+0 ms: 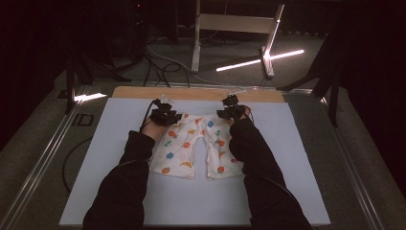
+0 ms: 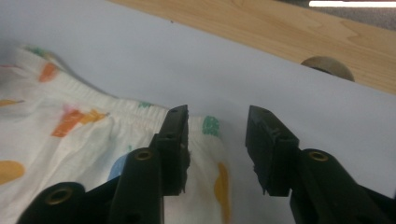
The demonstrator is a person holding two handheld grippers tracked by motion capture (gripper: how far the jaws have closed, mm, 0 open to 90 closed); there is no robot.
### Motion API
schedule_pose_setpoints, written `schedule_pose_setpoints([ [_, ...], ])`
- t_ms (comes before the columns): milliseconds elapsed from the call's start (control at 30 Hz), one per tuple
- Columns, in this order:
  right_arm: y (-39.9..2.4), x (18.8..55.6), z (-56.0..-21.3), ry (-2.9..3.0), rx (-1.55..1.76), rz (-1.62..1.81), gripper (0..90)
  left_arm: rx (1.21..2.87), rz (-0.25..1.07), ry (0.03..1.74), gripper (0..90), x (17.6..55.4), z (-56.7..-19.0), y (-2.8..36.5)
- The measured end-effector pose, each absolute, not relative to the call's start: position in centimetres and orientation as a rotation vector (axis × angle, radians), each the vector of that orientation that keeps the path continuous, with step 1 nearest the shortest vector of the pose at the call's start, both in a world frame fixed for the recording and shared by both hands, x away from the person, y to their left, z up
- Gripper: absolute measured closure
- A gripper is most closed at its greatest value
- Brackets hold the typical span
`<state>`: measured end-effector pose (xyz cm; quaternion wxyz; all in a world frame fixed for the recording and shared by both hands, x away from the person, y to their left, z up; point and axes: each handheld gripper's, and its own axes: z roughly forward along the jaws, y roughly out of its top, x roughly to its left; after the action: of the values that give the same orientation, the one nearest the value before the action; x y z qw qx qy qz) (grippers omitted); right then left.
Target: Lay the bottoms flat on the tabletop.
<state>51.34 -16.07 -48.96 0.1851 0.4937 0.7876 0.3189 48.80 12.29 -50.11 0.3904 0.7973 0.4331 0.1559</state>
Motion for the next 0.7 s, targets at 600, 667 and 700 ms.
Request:
schedule_pose_setpoints([
  [600,-17.9,48.4,-47.3,2.325,1.263,0.982,23.9,1.980,0.332,0.976,0.4,45.0,-46.9,14.2],
  [667,-18.0,48.0,-47.2,2.340,1.250,1.030,20.4,1.987,0.323,0.959,0.3,44.5,-46.7,14.3],
  [700,-18.0,47.8,-47.1,2.356,1.238,1.048,17.2,1.994,0.318,0.951,0.2,44.3,-46.6,14.3],
])
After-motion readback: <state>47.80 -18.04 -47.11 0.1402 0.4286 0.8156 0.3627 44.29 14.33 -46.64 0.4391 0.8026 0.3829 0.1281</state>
